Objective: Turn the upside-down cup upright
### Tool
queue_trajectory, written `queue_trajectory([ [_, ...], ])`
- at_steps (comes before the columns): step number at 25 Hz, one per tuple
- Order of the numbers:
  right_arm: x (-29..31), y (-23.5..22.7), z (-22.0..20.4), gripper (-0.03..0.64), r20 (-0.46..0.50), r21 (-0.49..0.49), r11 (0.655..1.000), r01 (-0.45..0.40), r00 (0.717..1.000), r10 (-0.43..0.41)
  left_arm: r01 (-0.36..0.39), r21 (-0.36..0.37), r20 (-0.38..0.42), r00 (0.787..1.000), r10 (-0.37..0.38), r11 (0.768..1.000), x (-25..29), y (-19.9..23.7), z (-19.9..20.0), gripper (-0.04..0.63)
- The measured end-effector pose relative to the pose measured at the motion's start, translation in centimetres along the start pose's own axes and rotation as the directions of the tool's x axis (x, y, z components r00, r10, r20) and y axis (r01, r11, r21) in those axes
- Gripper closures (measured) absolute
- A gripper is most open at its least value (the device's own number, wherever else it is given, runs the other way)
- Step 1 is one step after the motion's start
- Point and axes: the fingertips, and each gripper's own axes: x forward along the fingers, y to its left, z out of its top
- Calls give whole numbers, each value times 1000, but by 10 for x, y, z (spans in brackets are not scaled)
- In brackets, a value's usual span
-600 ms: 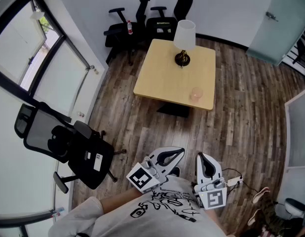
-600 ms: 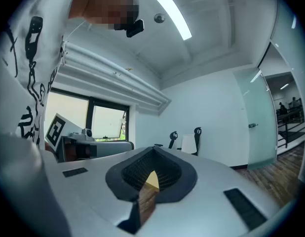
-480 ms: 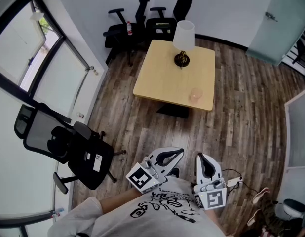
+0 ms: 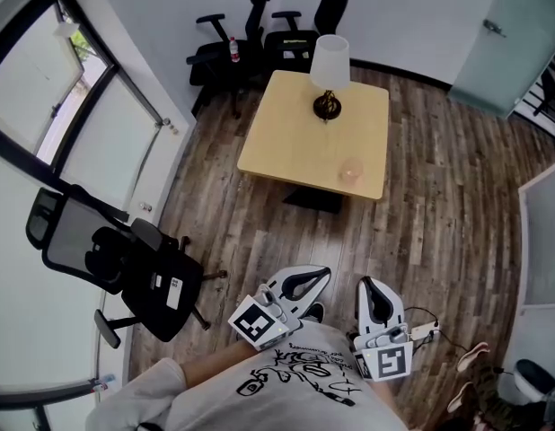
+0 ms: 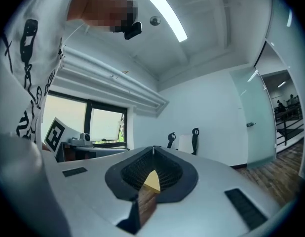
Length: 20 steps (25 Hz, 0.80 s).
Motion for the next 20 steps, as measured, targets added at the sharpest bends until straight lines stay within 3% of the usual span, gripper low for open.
queue_trajectory([
  [13, -14, -23, -15, 592, -6, 46, 998, -52, 999, 52, -64, 30, -31, 997, 65, 998, 22, -8, -19, 586],
  [20, 15, -37, -26, 592, -9, 53, 997, -51, 999, 52, -65, 24, -30, 997, 66, 998, 34, 20, -27, 586],
])
